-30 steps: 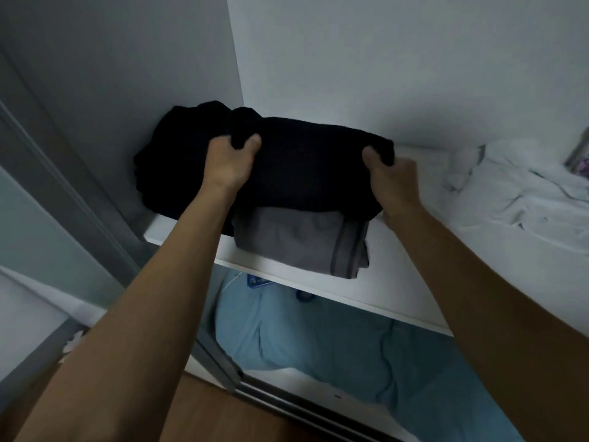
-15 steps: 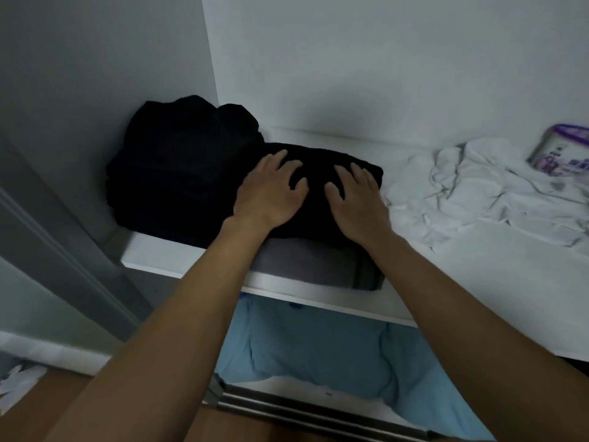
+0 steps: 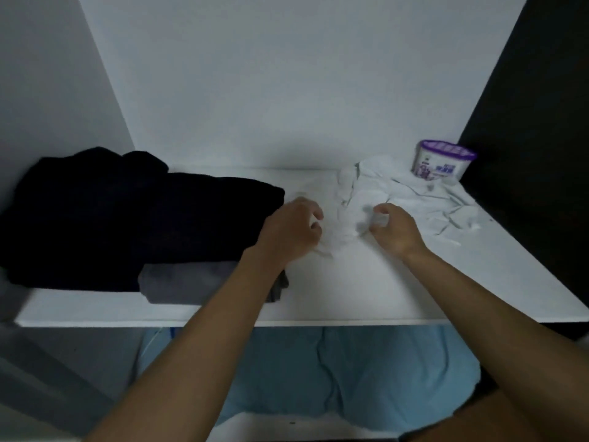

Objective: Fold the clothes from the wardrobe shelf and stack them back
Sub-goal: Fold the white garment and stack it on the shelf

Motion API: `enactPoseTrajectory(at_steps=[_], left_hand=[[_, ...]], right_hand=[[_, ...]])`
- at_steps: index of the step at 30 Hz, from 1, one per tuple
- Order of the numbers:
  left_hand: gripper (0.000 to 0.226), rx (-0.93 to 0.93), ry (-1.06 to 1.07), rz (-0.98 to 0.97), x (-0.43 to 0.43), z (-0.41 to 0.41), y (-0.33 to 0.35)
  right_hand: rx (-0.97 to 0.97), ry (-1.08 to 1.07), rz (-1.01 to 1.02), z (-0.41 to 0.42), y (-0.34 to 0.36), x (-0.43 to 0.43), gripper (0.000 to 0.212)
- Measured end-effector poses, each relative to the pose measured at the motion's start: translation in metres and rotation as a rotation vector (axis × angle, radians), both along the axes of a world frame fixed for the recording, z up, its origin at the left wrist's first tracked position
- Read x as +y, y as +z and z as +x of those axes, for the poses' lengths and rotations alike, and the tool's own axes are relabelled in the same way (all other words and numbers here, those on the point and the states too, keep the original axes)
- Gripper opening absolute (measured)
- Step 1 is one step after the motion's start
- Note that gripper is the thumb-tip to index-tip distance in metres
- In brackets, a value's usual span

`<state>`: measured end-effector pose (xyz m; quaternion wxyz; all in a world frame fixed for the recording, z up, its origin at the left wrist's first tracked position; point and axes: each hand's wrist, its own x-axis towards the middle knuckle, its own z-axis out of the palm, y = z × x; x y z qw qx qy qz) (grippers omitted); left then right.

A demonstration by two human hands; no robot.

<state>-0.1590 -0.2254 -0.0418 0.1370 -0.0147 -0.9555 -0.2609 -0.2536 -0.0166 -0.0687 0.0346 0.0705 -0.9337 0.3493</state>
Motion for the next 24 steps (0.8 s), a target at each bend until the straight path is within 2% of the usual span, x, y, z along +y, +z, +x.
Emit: enactPoseTrajectory(at_steps=[4,7,10,12,14,15,17,19,21,23,24], left_hand=[[0.021,-0.198,0.048,-0.012,0.042,-0.024,-0.024],[0.009,-0.233,0.196,0.119,0.069,-0.040,-0.038],[0.022,-0.185,0.260,0.115,0.094,-0.057,-0.049],[0.038,-0.164,0.302,0.163,0.108,-0.067,-0.051],[0.057,-0.175,0.370,0.243,0.115,-0.077,-0.051],[0.067,-0.202,0.415,0.235,0.115,-0.080,-0.052],[0.077,-0.302,0.497,0.106,0.113,-0.081,-0.054],[0.061,-0.329,0.545,-0.037,0.111,-0.072,-0.054],[0.033,-0.264,0.514,-0.127,0.112,-0.059,-0.055],[0.015,-0.217,0.401,-0.053,0.115,-0.038,-0.057],[0.013,-0.213,0.327,0.071,0.117,-0.025,-0.056]], right_hand=[[0.003,-0.143,0.262,-0.056,-0.019,0.059,0.050],[0.003,-0.178,0.324,-0.091,-0.036,0.083,0.033],[0.135,-0.103,0.295,-0.111,-0.044,0.097,0.019],[0.094,0.027,0.106,-0.103,-0.040,0.103,0.016],[0.001,0.253,-0.041,-0.077,-0.036,0.110,0.011],[-0.023,0.379,-0.042,-0.060,-0.034,0.114,0.005],[-0.058,0.579,-0.010,-0.022,-0.029,0.128,0.013],[-0.139,0.690,-0.024,0.009,-0.021,0.147,0.022],[-0.248,0.804,-0.001,0.031,-0.009,0.167,0.025],[-0.351,0.889,0.074,0.048,0.004,0.180,0.026],[-0.380,0.899,0.096,0.055,0.009,0.184,0.025]])
